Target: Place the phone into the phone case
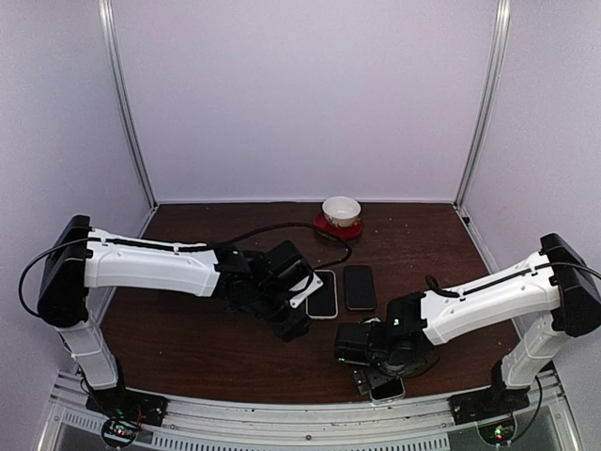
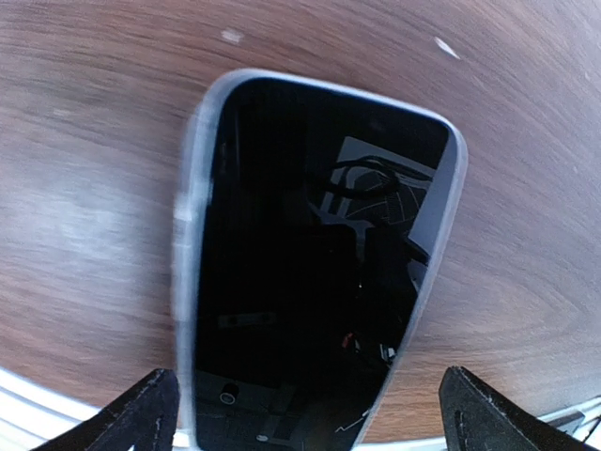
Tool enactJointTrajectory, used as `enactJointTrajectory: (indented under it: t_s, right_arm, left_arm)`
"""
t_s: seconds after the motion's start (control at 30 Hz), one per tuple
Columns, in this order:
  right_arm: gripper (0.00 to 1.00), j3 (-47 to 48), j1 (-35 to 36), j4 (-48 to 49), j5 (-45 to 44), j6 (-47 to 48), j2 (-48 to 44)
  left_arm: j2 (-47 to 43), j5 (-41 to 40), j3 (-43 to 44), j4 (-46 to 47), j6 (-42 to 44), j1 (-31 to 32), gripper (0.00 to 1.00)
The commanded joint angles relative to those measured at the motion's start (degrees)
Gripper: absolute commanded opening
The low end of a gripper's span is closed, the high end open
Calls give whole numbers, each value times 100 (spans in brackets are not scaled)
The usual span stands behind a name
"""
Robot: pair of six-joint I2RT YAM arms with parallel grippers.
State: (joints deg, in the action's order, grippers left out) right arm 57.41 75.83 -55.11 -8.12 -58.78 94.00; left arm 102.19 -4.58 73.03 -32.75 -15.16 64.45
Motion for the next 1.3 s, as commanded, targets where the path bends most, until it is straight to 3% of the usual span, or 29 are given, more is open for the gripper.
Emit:
enactJointTrajectory:
  t_s: [0.0,0.2,0.47,0.9,1.03,1.13,1.27]
  right_arm:
    - [100,-455,2,-53,-158,-225,-301]
    - [99,-1194,-174,1666,793,-135,-357]
    - [99,-529,-200,1183,843,185,235]
    - [64,-437,-176,1295,587,438,-73]
    - [59,-421,-163,1635,321,749,-360]
    - [51,-664,-164,2384,107,1013,-586]
    - [45,-838,-163,3210,-141,1308,-657]
  left_arm:
    - [-188,-37,-103,221,-75,11,63]
    - [-206,-8,-150,246,-66,14,63]
    - [-327,-47,-289,304,-9,7,63]
    - [-574,-61,-262,348,-28,9,63]
    - [-955,-82,-475,666,-173,8,64]
    - [-1256,-3,-836,1149,-596,10,71]
    - [-1736,567,-1994,3103,-1576,10,81]
